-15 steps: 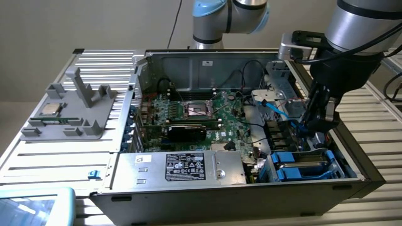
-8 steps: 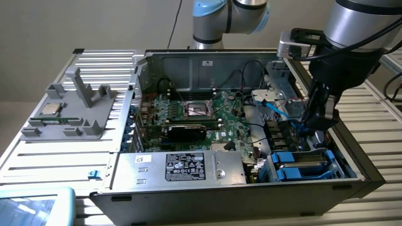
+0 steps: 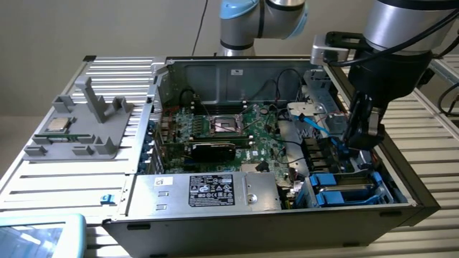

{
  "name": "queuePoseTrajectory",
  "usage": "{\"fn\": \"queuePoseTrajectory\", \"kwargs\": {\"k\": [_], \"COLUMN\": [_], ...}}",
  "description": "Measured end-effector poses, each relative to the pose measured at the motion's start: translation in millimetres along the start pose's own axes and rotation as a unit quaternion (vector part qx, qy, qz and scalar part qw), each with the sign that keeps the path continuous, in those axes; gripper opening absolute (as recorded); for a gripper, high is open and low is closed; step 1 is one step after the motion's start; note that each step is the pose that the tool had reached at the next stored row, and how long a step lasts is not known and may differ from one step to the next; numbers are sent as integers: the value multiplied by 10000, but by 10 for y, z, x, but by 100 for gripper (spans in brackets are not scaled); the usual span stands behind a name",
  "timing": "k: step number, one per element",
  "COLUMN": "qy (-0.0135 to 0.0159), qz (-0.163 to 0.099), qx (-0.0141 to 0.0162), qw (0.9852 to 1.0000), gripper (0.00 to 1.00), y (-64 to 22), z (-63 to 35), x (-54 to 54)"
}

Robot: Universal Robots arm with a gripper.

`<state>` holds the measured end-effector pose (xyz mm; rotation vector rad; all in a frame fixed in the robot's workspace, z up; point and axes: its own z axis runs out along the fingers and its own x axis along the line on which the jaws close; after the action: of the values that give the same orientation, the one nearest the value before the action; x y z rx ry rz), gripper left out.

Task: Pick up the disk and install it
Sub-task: 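Insert the first disk wire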

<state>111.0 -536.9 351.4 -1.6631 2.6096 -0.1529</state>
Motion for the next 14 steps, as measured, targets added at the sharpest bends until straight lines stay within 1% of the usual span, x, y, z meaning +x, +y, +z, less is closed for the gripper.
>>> {"fn": "queuePoseTrajectory", "kwargs": {"k": [1, 3, 5, 6, 14], "qy": [21, 46, 63, 66, 74], "qz": [5, 29, 56, 71, 197], "qx": [20, 48, 69, 77, 94], "qw": [10000, 10000, 9999, 9999, 9997], "gripper": [36, 36, 36, 36, 36], "y": [2, 5, 7, 9, 17], "z": [0, 1, 2, 3, 27], "x": [1, 3, 5, 6, 20]}}
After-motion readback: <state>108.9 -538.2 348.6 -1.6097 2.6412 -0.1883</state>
